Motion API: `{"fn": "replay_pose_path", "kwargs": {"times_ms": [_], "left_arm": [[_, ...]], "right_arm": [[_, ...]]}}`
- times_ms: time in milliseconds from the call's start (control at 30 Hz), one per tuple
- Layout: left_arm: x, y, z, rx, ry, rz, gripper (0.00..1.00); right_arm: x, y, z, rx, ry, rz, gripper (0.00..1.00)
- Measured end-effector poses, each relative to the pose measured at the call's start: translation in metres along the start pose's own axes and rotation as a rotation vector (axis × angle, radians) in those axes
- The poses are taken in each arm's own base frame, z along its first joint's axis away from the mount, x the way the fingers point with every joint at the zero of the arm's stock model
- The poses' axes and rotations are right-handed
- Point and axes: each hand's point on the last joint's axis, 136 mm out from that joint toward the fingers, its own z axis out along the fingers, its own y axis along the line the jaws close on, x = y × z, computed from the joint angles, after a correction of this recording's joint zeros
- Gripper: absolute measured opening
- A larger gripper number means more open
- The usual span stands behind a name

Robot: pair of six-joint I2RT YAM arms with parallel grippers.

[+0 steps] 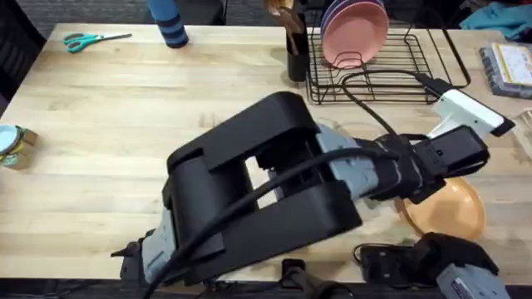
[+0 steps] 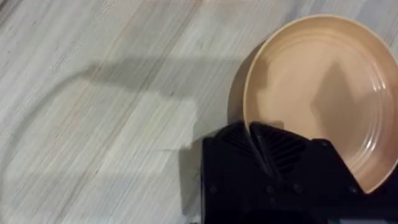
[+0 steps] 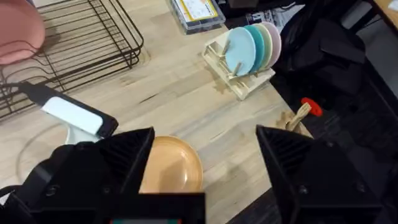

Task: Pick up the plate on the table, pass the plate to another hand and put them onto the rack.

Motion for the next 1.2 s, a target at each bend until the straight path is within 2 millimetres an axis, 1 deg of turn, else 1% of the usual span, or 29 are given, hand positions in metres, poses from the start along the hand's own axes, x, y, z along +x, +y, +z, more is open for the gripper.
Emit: {"fn": "replay_pose_path", "kwargs": {"times_ms": [233, 433, 567, 700, 800, 833, 1000, 1200], "left_arm": [[-0.003, 0.008, 0.0, -0.008, -0.003, -0.012, 0.045], [-0.006, 0.026, -0.002, -0.03, 0.004, -0.038, 0.043], [-0.01, 0.042, -0.008, -0.053, 0.009, -0.06, 0.043], [-0.025, 0.059, -0.023, -0.071, -0.02, -0.084, 0.043], [-0.037, 0.07, -0.038, -0.085, -0.046, -0.099, 0.042], [-0.045, 0.079, -0.055, -0.099, -0.06, -0.113, 0.042], [-0.047, 0.086, -0.078, -0.117, -0.045, -0.13, 0.042], [-0.042, 0.09, -0.094, -0.13, -0.015, -0.138, 0.041]], "right_arm": [[0.0, 0.0, 0.0, 0.0, 0.0, -0.003, 0.993], [0.0, 0.0, 0.0, 0.0, 0.0, -0.003, 0.993], [0.0, 0.0, 0.0, 0.0, 0.0, -0.003, 0.993], [0.0, 0.0, 0.0, 0.0, 0.0, -0.003, 0.993], [0.0, 0.0, 0.0, 0.0, -0.001, -0.003, 0.993], [0.0, 0.0, 0.0, 0.0, -0.001, -0.003, 0.993], [0.0, 0.0, 0.0, 0.0, -0.001, -0.003, 0.993], [0.0, 0.0, 0.0, 0.0, 0.0, -0.003, 0.993]]}}
